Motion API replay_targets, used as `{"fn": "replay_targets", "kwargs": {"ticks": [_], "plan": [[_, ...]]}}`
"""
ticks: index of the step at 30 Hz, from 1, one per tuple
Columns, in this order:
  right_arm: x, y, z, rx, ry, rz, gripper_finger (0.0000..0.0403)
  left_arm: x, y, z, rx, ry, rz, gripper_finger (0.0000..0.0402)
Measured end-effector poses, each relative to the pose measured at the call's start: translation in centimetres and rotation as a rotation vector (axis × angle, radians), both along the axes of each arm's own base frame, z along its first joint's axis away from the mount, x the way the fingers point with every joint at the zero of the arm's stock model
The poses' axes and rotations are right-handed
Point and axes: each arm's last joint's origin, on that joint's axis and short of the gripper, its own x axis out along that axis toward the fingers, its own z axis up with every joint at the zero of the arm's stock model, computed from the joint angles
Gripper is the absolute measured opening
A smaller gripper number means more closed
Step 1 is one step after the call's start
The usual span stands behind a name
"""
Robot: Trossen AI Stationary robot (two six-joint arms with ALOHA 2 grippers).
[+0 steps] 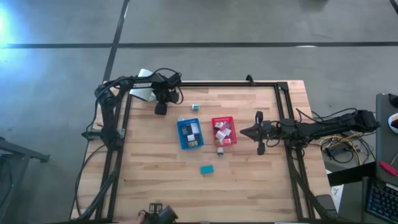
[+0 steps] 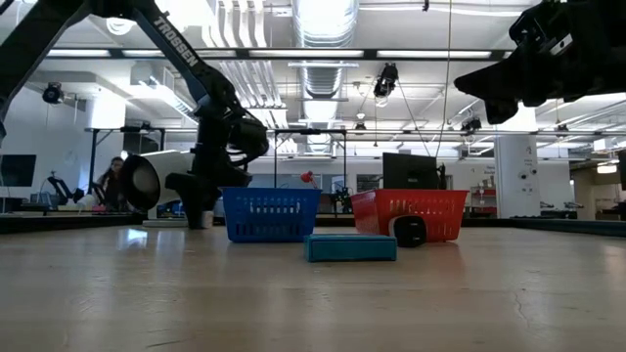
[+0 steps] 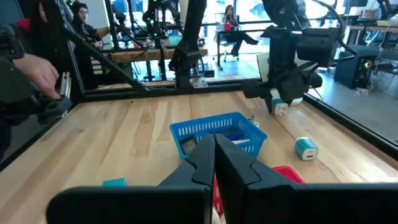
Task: Pick & Place Office items
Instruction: Put the top light blue charger adapter into the red bin
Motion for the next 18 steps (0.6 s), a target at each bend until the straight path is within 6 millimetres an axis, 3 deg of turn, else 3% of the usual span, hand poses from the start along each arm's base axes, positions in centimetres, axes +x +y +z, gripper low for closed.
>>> {"fn": "replay_targets", "kwargs": {"ticks": [3, 11, 14, 18], "plan": [[0.0, 0.0, 0.0, 0.000, 0.000, 0.000, 0.0008, 0.2, -0.3, 0.0, -0.005, -0.002, -0.001, 0.0143], [0.0, 0.0, 0.0, -0.023, 0.002, -0.001, 0.0008, 1.0, -1.5, 0.3, 0.008, -0.008, 0.015, 0.0145], [0.0, 0.0, 0.0, -0.025, 0.002, -0.001, 0.0008, 1.5, -2.3, 1.7, -0.012, -0.095, 0.041, 0.0145], [0.0, 0.0, 0.0, -0.023, 0.004, 0.000, 0.0008, 1.6, -3.7, 4.8, -0.062, -0.344, 0.086, 0.0145]]}}
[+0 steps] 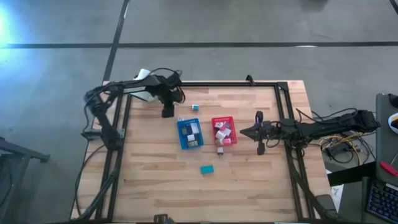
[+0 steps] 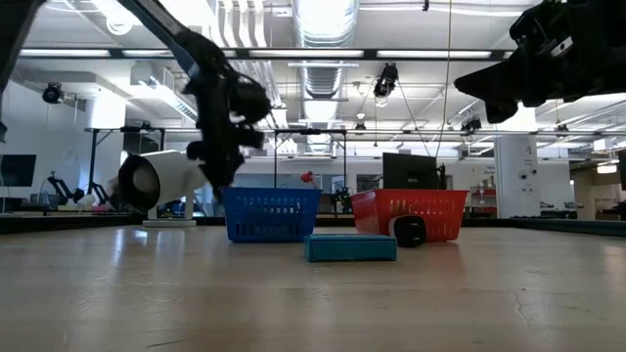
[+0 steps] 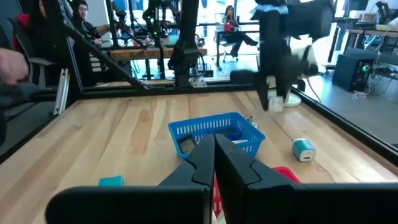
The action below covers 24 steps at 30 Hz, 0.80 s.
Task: Pick & Place Office items
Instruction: Put the top light blue charger adapter into the red bin
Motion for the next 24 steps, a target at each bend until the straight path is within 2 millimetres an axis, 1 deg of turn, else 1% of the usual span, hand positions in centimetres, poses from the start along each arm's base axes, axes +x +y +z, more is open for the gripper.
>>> {"fn": "replay_targets", "kwargs": {"ticks": [3, 5, 7, 9, 11, 14, 17, 20, 24], "plan": [[0.0, 0.0, 0.0, 0.002, 0.003, 0.001, 0.0008, -0.5, -1.9, 2.5, 0.059, -0.179, 0.008, 0.0145], [0.0, 0.0, -0.1, 0.005, 0.006, 0.000, 0.0008, -1.2, -3.3, 4.4, 0.101, -0.304, 0.019, 0.0145], [0.0, 0.0, -0.1, 0.005, 0.009, 0.001, 0.0008, -2.4, -4.6, 6.2, 0.129, -0.431, 0.059, 0.0145], [0.0, 0.0, -0.1, 0.007, 0.008, 0.001, 0.0008, -3.8, -5.9, 7.9, 0.143, -0.595, 0.103, 0.0145], [0.0, 0.0, -0.1, 0.008, 0.008, 0.001, 0.0008, -5.2, -7.6, 9.0, 0.130, -0.769, 0.112, 0.0145], [0.0, 0.0, 0.0, 0.008, -0.005, 0.001, 0.0008, -7.4, -9.7, 9.1, 0.116, -0.941, 0.109, 0.0145], [0.0, 0.0, 0.0, 0.009, -0.010, 0.001, 0.0008, -9.2, -11.4, 9.0, 0.128, -1.083, 0.115, 0.0145], [0.0, 0.0, 0.1, 0.009, -0.012, 0.001, 0.0008, -10.3, -12.8, 7.6, 0.089, -1.178, 0.089, 0.0145], [0.0, 0.0, 0.1, 0.009, -0.013, -0.001, 0.0008, -11.2, -14.0, 6.0, 0.076, -1.284, 0.072, 0.0145]]}}
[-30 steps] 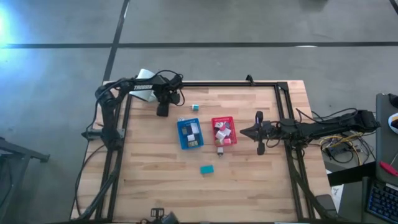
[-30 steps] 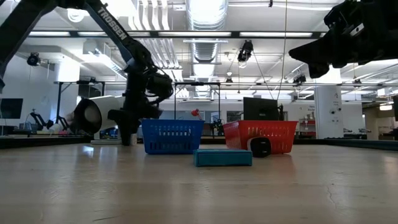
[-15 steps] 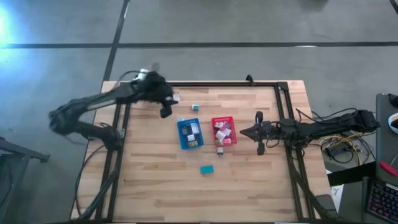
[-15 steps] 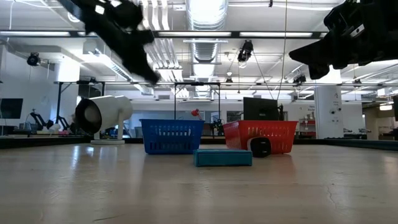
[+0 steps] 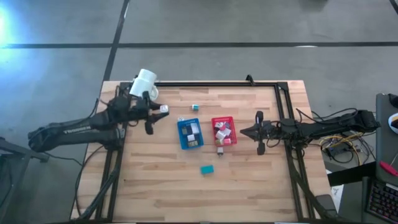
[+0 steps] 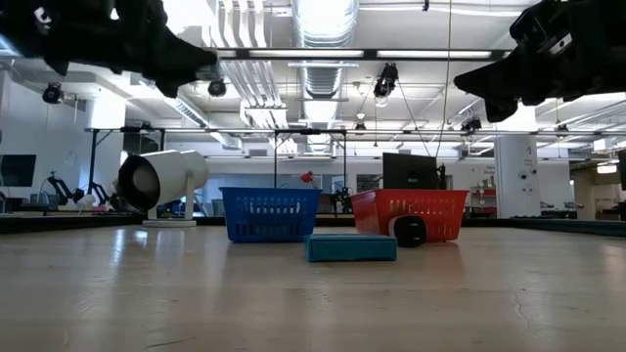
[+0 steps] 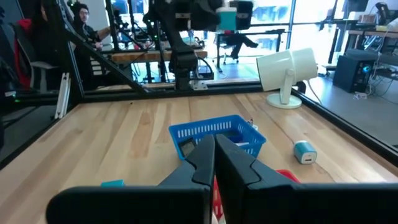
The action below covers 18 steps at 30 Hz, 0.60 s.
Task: Pick & Place Office items
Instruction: Put the top light blue charger adapter into the red bin
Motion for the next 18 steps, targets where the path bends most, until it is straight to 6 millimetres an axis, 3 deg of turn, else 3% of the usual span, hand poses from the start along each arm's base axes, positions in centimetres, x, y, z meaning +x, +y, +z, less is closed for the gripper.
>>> {"fn": "replay_targets", "kwargs": {"ticks": [3, 9, 14, 18], "plan": [[0.0, 0.0, 0.0, -0.001, -0.001, -0.015, 0.0008, -0.3, -0.3, -1.6, -0.016, -0.015, 0.002, 0.0145], [0.0, -0.1, 0.1, -0.001, -0.002, -0.026, 0.0008, -0.2, -0.2, -3.1, -0.038, -0.001, 0.055, 0.0145], [0.0, -0.1, 0.0, -0.005, 0.000, -0.026, 0.0008, 0.8, 0.1, -2.6, -0.053, -0.028, 0.061, 0.0145], [0.0, -0.1, 0.0, -0.008, 0.000, -0.026, 0.0008, 3.2, 0.3, -1.2, -0.054, -0.013, 0.027, 0.0145]]}}
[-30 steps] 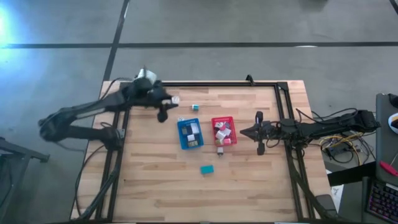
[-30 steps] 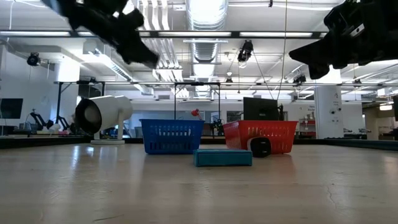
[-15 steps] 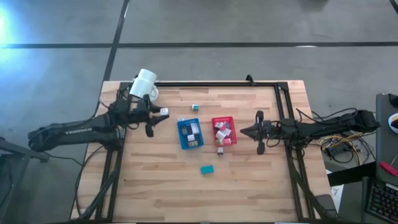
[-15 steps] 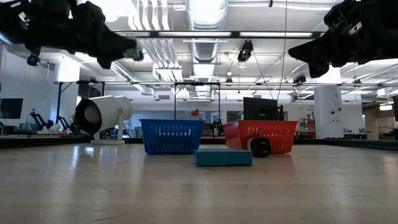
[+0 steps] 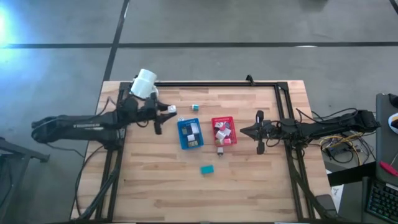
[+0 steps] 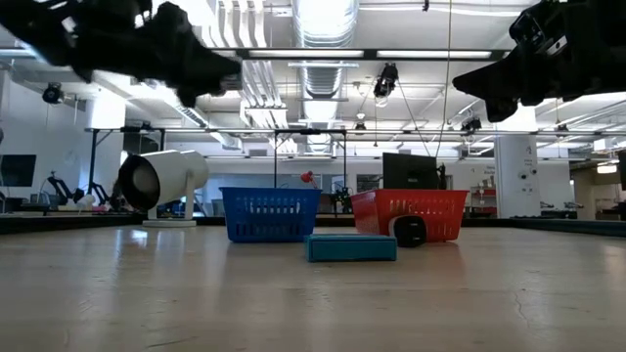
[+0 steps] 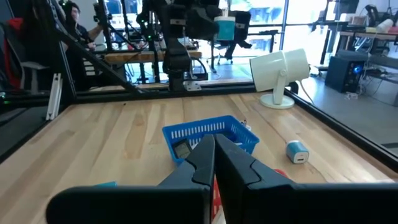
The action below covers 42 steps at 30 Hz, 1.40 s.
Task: Pick & Place Office items
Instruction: Put the top light blue charger adapter into the red bin
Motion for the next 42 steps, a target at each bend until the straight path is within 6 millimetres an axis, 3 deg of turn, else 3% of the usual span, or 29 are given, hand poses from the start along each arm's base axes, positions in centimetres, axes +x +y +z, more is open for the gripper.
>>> {"fn": "replay_targets", "kwargs": {"ticks": [6, 12, 20, 25, 32, 42], "plan": [[0.0, 0.0, 0.0, -0.001, 0.000, 0.000, 0.0008, 6.3, -0.5, 1.6, 0.051, 0.086, -0.110, 0.0145], [0.0, 0.0, 0.0, -0.002, 0.006, 0.001, 0.0008, 12.9, -0.8, 1.2, 0.106, 0.237, -0.188, 0.0145], [0.0, 0.0, -0.1, -0.007, 0.011, 0.001, 0.0008, 20.1, 0.2, -2.0, 0.064, 0.343, -0.203, 0.0145], [0.0, 0.0, -0.1, -0.024, 0.013, 0.002, 0.0008, 23.9, -0.4, -4.8, 0.046, 0.463, -0.242, 0.0145], [0.0, 0.0, -0.1, -0.024, 0.014, 0.002, 0.0008, 27.3, -2.3, -7.2, 0.118, 0.608, -0.290, 0.0145], [0.0, 0.0, -0.2, -0.024, 0.016, 0.003, 0.0008, 28.1, -2.7, -8.4, 0.188, 0.702, -0.246, 0.0145]]}}
